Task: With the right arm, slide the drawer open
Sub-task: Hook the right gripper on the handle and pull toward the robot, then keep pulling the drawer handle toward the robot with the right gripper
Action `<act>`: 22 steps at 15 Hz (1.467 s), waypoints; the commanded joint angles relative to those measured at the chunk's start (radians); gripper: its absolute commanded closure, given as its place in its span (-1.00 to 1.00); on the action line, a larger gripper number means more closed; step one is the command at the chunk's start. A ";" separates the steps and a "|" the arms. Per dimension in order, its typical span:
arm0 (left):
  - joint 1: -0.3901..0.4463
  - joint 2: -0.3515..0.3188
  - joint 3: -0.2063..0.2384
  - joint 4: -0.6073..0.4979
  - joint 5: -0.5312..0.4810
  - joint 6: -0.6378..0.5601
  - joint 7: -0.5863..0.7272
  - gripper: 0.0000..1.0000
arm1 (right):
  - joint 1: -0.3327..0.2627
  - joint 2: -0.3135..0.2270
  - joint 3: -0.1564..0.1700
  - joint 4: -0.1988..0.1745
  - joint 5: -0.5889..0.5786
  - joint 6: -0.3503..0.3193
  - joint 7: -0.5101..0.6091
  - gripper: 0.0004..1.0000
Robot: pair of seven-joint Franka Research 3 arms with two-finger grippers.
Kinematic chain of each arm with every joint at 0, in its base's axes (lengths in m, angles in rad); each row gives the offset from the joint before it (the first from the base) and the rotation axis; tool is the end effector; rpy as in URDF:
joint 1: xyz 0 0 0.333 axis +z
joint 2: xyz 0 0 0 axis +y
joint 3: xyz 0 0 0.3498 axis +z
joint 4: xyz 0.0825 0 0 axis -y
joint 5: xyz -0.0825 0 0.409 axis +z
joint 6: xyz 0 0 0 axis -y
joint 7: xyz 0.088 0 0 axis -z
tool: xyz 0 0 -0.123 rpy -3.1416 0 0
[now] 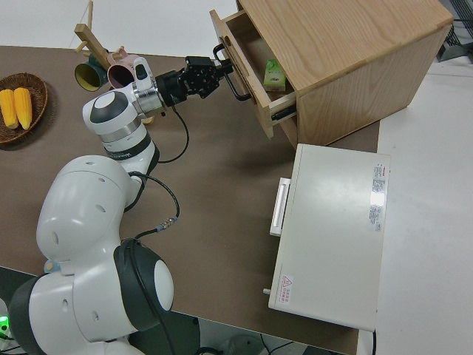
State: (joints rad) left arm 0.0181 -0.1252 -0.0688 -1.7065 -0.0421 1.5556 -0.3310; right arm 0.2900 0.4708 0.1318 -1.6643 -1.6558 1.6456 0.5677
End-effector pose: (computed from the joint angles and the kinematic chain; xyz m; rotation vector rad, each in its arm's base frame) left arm 0.5319 -0.0346 0.6432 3.0826 0.4357 -0.0496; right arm 0.6985 0.1704 0.4102 1.5614 0.4051 0.4070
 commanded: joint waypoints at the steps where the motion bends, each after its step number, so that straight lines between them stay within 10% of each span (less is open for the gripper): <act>1: -0.001 -0.008 0.004 0.004 -0.001 -0.015 0.009 -0.99 | -0.011 -0.018 0.090 -0.005 0.030 -0.090 -0.009 0.93; 11: -0.001 -0.008 0.004 0.004 -0.001 -0.015 0.009 -0.99 | 0.003 -0.020 0.287 0.005 0.128 -0.334 -0.012 0.94; 22: -0.001 -0.008 0.004 0.004 -0.001 -0.015 0.009 -0.99 | 0.034 -0.020 0.397 0.020 0.188 -0.484 -0.014 0.93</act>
State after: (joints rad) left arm 0.0181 -0.1252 -0.0688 -1.7065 -0.0421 1.5556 -0.3310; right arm 0.3008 0.4716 0.5085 -1.6604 -1.5012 1.2568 0.5684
